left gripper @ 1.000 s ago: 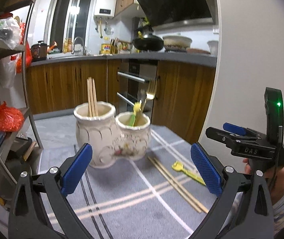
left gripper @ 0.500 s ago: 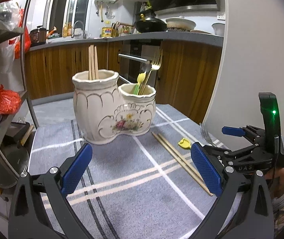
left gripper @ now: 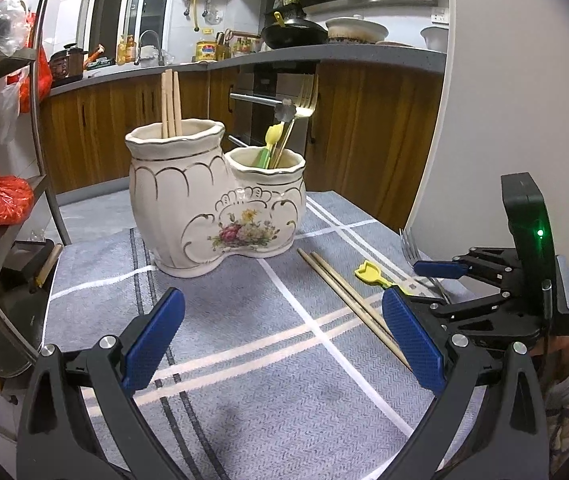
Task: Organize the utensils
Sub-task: 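Grasp the yellow green-handled spoon with the right tool while the left tool grasps another chopstick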
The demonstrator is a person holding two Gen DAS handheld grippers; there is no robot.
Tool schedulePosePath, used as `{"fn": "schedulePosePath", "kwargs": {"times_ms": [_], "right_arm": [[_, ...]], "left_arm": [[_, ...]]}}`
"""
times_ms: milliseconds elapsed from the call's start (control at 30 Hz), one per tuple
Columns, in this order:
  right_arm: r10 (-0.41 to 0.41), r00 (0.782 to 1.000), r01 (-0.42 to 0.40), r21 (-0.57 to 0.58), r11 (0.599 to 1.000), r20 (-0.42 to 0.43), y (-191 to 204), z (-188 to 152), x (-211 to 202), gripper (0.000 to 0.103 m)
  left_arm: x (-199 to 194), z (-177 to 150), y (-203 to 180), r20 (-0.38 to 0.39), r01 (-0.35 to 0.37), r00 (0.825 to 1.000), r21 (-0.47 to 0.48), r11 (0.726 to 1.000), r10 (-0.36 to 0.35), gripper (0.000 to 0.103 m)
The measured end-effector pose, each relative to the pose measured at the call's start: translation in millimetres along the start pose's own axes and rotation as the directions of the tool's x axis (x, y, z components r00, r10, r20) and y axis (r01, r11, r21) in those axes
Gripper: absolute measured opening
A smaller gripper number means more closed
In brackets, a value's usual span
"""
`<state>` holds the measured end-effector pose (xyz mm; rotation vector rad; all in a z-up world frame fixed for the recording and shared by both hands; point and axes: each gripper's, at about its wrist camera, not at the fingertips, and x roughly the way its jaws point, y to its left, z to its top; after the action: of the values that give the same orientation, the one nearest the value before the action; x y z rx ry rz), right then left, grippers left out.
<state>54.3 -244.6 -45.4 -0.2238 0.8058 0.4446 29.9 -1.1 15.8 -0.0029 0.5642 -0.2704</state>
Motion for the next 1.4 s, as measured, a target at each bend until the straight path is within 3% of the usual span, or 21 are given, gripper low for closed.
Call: {"fn": "schedulePosePath", "kwargs": {"times_ms": [133,300,400,533,800,1167,1400], "right_arm": [[0.031,0.999,-0.031,0.008,0.999,-0.021,-3.8,1.7,4.2,0.028],[0.093,0.995,-0.092,0.036,0.995,-0.031,-9.9,6.1,8.9,0.023],[0.108,0.994,-0.107,0.038,0.994,-0.031,-10.7,7.2,10.8,0.011],[0.122,0.992,-0.121,0.041,0.992,-0.013,-10.9,6.1,7.9,0.011],[0.123,0.980,-0.138,0.094,0.986,0.153,-25.3,8.7,-23.7,0.011],[0.155,0.959,-0.183,0.106,0.977,0.236,-28.4,10.2,-37.0,0.011],[0.160,0.956,-0.191,0.107,0.976,0.247,-28.4,8.4,-40.3,0.011]], "left_arm": [[6.2,-0.4,-5.8,-0.022,0.002,1.000,0.018,1.000,-0.002,0.097],[15.0,0.6,-14.9,-0.068,-0.001,0.998,0.048,0.999,0.004,0.097],[22.9,2.4,-23.9,-0.103,-0.023,0.994,0.088,0.996,0.032,0.097],[33.6,4.6,-32.1,-0.148,-0.036,0.988,0.107,0.994,0.051,0.097],[67.9,2.6,-41.0,-0.274,-0.084,0.957,0.051,0.995,0.095,0.097],[86.7,-5.9,-55.6,-0.352,-0.144,0.927,-0.006,0.990,0.132,0.067],[95.2,-5.6,-67.6,-0.350,-0.170,0.923,0.004,0.985,0.160,0.058]]}}
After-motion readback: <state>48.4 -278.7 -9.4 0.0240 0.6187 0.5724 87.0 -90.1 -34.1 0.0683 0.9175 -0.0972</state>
